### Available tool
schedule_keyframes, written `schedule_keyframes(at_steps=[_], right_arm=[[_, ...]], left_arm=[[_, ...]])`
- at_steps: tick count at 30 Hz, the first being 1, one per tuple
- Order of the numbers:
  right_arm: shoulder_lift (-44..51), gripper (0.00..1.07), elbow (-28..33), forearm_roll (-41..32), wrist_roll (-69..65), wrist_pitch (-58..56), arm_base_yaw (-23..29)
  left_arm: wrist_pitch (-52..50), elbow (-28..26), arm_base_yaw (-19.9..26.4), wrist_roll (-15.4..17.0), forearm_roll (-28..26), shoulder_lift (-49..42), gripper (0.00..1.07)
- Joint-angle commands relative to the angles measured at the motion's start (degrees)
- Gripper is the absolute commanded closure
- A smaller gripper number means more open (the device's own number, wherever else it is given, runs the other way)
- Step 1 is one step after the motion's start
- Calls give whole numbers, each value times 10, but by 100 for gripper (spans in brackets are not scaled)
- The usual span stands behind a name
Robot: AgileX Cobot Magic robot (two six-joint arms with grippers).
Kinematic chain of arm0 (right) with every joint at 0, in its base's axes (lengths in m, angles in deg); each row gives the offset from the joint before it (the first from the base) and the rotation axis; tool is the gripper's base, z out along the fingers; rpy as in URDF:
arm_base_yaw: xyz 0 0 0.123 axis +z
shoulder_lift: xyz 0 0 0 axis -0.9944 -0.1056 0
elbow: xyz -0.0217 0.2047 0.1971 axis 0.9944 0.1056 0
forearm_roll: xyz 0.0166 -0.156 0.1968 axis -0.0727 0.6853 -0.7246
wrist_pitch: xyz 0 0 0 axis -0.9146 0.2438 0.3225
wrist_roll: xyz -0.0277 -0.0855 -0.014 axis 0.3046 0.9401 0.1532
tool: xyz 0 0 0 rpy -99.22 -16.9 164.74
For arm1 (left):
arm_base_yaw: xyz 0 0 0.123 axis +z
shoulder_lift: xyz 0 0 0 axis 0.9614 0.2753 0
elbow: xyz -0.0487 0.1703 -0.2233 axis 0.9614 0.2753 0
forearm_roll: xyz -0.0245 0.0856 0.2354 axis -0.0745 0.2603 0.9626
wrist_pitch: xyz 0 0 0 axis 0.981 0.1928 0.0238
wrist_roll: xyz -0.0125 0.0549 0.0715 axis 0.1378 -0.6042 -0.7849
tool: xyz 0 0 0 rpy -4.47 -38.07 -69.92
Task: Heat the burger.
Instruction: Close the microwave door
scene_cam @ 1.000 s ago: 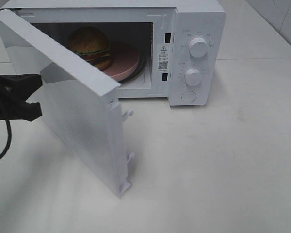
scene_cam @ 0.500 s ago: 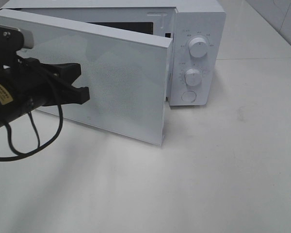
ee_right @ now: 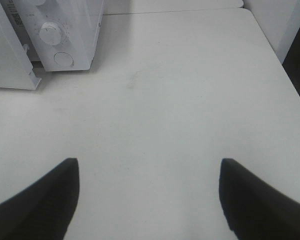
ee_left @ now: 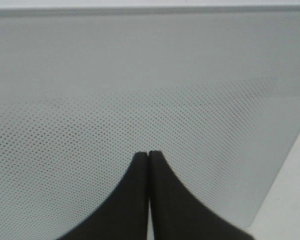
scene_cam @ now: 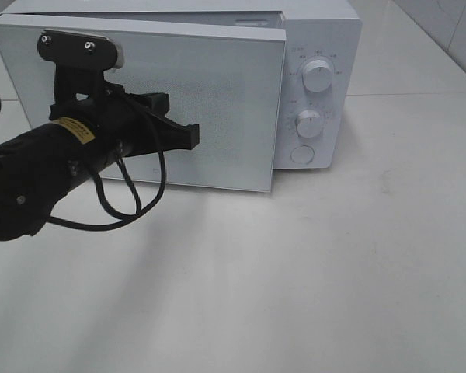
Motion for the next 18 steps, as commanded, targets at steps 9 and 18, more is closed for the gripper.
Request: schedule_keyframes(at_steps=[9, 18], right_arm=[[17, 32, 2, 0, 4, 9, -5], [17, 32, 2, 0, 3, 9, -5]], left_arm=[[14, -97, -5, -13, -36, 55, 107], [45, -164, -5, -74, -93, 83, 107]])
